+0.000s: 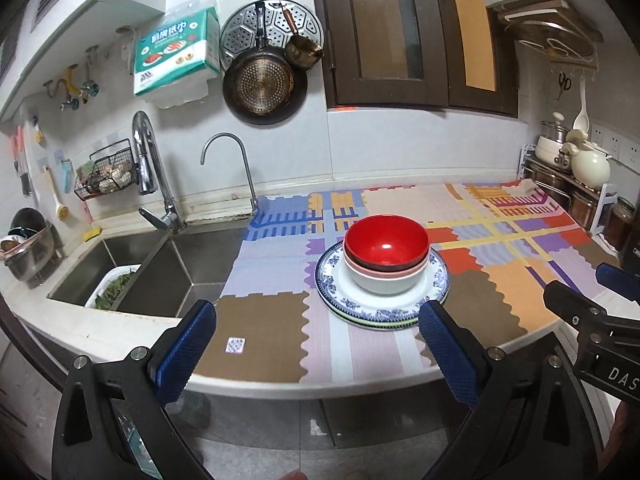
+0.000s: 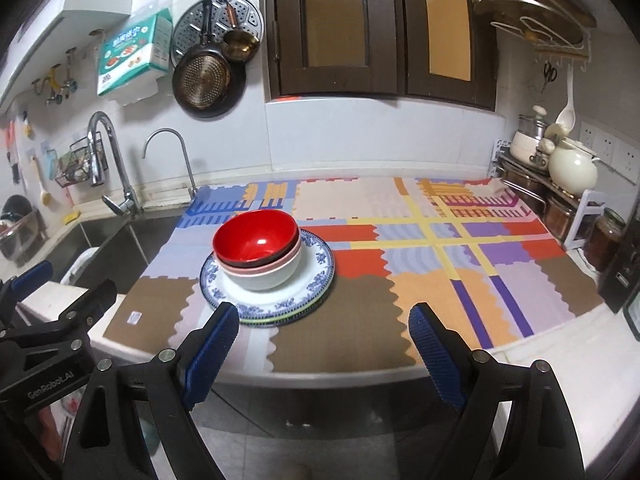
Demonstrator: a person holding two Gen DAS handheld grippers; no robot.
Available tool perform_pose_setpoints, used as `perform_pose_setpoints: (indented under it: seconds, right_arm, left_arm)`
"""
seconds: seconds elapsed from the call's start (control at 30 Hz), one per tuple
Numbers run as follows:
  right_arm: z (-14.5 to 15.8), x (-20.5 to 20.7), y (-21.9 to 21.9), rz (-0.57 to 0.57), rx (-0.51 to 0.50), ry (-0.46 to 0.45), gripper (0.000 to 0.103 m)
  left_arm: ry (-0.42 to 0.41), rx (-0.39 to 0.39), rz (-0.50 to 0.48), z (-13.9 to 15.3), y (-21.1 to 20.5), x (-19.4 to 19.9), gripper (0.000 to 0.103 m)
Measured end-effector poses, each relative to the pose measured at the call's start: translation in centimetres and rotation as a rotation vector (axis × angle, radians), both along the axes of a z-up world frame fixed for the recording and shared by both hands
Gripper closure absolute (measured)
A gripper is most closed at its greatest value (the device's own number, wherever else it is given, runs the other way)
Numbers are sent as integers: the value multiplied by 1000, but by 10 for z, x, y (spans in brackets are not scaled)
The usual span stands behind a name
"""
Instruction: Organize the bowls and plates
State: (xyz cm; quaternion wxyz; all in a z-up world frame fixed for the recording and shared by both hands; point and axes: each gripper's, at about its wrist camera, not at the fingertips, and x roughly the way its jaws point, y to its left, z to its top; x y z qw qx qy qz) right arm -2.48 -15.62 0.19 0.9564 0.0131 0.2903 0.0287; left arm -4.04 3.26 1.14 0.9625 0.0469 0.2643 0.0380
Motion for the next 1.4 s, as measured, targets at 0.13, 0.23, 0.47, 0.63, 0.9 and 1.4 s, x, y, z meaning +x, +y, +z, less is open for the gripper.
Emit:
perform_pose_setpoints:
  seconds: [0.13,0.23,0.47,0.63,0.9,1.4]
  right_arm:
    - [2,-23,-3,0,6,-12,15]
    - [3,-37,-6,-2,11,-16,15]
    - [4,-62,-9,-5,9,-34,15]
    - [5,-71,-10,-2,6,-33,15]
    - [6,-80,-10,6,6,-43,15]
    - [6,-84,-8,20,9,-44,15]
  left_arm:
    - [-8,3,-6,2,-3,-18,0]
    - [-15,4,-14,3,-5,-30,0]
    - [-21,-1,-27,3,-9,-50,0]
    - [-17,-9,-33,3,-9,-57,0]
    - [-36,7,-27,4,-11,-64,0]
    - [-41,8,-20,6,-9,-69,0]
